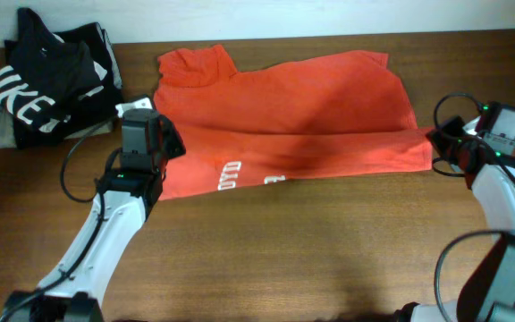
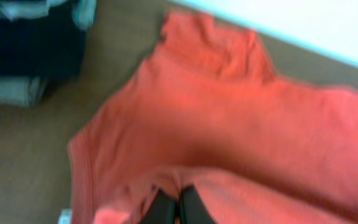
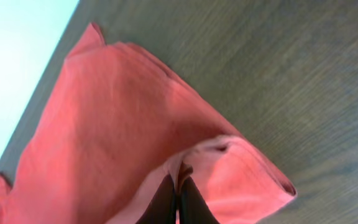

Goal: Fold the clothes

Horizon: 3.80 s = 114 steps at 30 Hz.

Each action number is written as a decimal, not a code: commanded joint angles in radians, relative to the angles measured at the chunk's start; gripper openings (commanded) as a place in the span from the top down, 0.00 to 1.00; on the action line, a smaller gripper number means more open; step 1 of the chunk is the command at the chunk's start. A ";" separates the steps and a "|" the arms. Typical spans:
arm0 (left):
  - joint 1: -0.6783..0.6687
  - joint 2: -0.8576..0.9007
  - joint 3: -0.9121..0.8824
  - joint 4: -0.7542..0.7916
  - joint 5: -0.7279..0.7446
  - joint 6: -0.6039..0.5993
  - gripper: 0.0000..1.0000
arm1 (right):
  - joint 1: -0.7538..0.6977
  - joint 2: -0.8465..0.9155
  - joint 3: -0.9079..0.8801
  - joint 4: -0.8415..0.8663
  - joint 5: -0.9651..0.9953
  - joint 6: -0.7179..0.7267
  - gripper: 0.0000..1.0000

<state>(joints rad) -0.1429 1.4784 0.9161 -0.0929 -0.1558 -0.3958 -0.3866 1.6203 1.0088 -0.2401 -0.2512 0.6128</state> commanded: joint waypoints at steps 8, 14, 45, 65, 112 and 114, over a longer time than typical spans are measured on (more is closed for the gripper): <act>0.003 0.206 0.009 0.107 -0.121 -0.008 0.98 | 0.076 0.166 0.013 0.217 0.035 0.035 0.96; 0.046 0.257 0.009 0.105 -0.166 -0.008 0.98 | 0.078 0.167 0.027 0.286 0.122 0.036 0.96; 0.115 0.257 0.007 -0.178 0.072 0.010 0.95 | 0.270 0.283 0.326 -0.317 0.160 0.184 0.31; 0.260 0.322 0.009 -0.447 0.061 -0.094 0.99 | 0.269 0.307 0.325 -0.329 0.214 0.201 0.41; 0.442 0.238 0.089 -0.596 0.115 -0.100 0.98 | 0.350 0.397 0.322 -0.345 0.119 0.306 0.41; 0.442 0.238 0.089 -0.596 0.115 -0.100 0.98 | 0.350 0.399 0.322 -0.332 0.121 0.306 0.47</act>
<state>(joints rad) 0.3012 1.7386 0.9936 -0.6922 -0.0406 -0.4950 -0.0441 2.0018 1.3369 -0.5892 -0.1547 0.9115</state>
